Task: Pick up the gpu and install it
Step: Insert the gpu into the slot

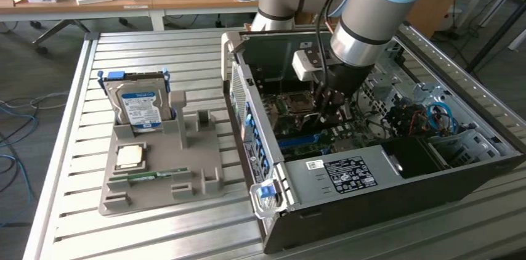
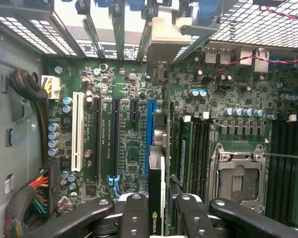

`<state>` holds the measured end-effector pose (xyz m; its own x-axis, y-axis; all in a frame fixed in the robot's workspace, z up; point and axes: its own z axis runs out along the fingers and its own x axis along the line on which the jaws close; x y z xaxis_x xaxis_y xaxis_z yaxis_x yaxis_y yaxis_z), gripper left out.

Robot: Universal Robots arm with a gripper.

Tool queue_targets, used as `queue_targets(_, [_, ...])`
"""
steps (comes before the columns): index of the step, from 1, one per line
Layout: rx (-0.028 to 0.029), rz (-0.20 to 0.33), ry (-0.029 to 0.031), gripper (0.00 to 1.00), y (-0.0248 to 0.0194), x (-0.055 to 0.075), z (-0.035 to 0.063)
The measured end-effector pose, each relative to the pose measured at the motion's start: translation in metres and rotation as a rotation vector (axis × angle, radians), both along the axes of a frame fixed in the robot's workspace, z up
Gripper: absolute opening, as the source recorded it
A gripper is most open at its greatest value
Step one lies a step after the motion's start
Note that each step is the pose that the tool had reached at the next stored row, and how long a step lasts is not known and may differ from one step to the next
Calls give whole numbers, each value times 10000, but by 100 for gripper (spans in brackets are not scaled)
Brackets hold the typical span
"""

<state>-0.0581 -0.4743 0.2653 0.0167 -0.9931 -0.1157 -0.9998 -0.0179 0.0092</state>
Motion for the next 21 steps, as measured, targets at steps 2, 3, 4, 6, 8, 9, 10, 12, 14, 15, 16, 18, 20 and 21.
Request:
queue_targets(2, [-50, 0, 0, 26, 0, 0, 0])
queue_targets(3, [-70, 0, 0, 26, 0, 0, 0])
queue_targets(4, [-77, 1, 1, 26, 0, -1, 0])
queue_targets(6, [-78, 1, -3, 26, 0, -2, 0])
queue_targets(8, [-78, 0, -3, 26, 0, -2, 0])
queue_targets(9, [-78, -2, -3, 26, 0, -4, 0])
queue_targets(10, [-78, -3, -3, 26, 1, -6, 0])
queue_targets(12, [-77, -8, -3, 26, 1, -12, 0])
queue_targets(14, [-77, -16, -3, 26, 0, -16, 0])
queue_targets(15, [-77, -17, -3, 26, 0, -16, 0])
queue_targets(16, [-77, -17, -3, 26, 0, -17, 0])
queue_targets(18, [-77, -17, -3, 26, 0, -18, 0])
queue_targets(20, [-77, -20, -4, 26, 0, -26, 0])
queue_targets(21, [-78, -18, -5, 26, 0, -30, 0])
